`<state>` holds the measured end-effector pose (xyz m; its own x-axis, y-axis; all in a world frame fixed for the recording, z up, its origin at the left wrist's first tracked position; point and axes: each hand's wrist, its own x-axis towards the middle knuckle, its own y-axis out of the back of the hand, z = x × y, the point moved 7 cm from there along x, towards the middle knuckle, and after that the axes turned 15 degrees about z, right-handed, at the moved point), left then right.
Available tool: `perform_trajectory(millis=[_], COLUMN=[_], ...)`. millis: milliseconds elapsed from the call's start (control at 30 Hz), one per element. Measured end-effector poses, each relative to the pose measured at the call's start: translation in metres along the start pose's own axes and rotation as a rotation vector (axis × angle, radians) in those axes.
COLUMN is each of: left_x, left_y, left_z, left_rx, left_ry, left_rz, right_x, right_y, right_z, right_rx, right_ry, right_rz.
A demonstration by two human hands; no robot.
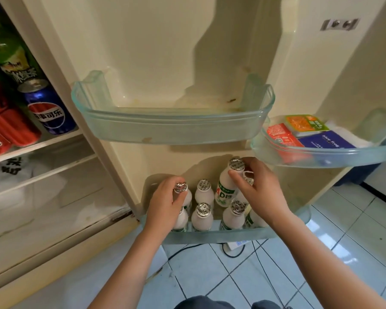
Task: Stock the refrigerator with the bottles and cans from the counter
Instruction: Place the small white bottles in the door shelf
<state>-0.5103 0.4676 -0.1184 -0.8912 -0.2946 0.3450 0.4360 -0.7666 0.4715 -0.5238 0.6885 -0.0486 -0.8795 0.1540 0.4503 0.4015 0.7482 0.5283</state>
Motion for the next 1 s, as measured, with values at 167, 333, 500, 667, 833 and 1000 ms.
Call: perform_trajectory(millis=[167, 333, 500, 667, 833, 1000], left_x=[0.002, 0.0, -0.009, -0.03, -0.028, -0.005], left_y=[-0.003, -0.001, 0.023, 0.077, 0.103, 0.096], left_z=[-0.006, -0.002, 0.018, 0.054, 0.037, 0.02], left_rx=[-0.033, -0.038, -0.12, -0.035, 0.096, -0.013], left_ry=[0.099, 0.088, -0.013, -0.409, -0.317, -0.158], left_rz=[-0.034, -0.061, 0.082, 0.535, 0.825, 0.652], right_x=[0.001, -0.001, 0.0, -0.005, -0.004, -0.004], right_y=[-0.016, -0.031, -0.037, -0.039, -0.038, -0.037], right_z=[0.005, 0.016, 0.02, 0.021, 0.021, 0.018], right_rx=[-0.169, -0.431, -0.551, -0.589, -0.558, -0.499], right_ry=[0.092, 0.147, 0.209, 0.244, 0.201, 0.171], right_rz=[-0.144, -0.262, -0.32, -0.362, -0.38, -0.377])
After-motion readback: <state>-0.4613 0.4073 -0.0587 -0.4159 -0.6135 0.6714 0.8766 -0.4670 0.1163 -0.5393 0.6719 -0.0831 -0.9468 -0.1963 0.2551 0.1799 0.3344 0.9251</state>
